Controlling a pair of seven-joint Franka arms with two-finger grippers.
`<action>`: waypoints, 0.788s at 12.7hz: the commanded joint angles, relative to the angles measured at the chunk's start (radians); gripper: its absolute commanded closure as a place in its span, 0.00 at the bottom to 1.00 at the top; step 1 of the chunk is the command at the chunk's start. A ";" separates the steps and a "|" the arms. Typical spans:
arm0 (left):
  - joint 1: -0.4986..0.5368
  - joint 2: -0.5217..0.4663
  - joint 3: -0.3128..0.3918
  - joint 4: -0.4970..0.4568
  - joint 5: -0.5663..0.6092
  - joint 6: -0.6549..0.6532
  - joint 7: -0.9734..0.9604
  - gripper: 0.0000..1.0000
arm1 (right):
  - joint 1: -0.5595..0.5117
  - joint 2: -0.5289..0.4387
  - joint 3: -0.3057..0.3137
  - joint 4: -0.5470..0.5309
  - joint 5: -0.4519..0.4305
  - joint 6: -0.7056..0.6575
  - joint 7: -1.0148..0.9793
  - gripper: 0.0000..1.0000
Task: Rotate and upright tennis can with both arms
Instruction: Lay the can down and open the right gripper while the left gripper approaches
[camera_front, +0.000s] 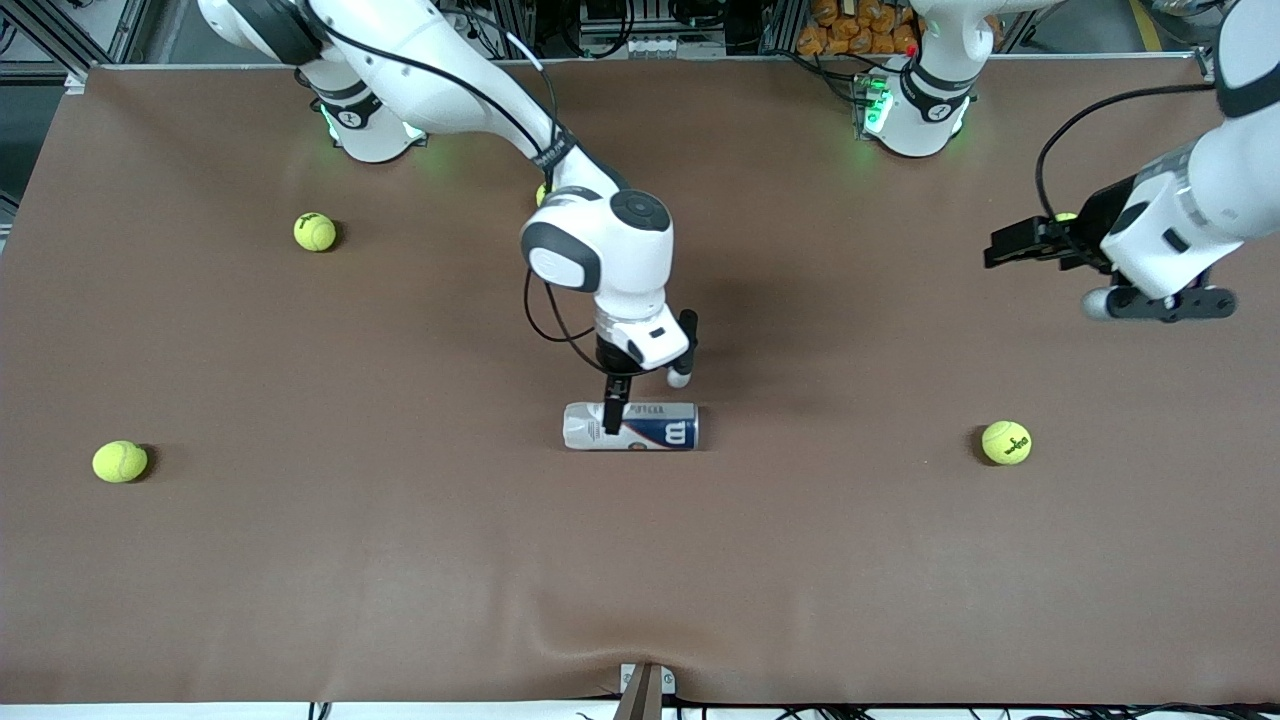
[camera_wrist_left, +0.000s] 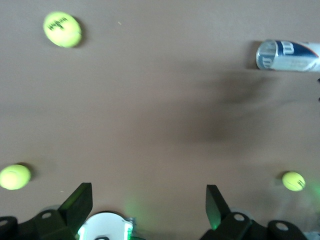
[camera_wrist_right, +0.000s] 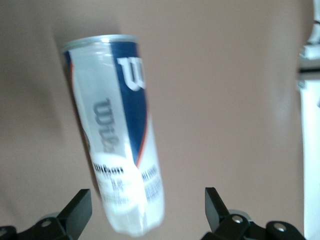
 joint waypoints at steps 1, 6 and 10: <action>0.008 0.057 -0.003 -0.021 -0.118 0.027 -0.018 0.00 | -0.081 -0.126 0.012 -0.036 0.100 -0.070 0.008 0.00; -0.029 0.186 -0.014 -0.188 -0.386 0.343 -0.018 0.00 | -0.285 -0.324 0.012 -0.036 0.298 -0.232 0.014 0.00; -0.087 0.335 -0.017 -0.193 -0.551 0.446 -0.008 0.00 | -0.480 -0.479 0.001 -0.035 0.430 -0.413 0.014 0.00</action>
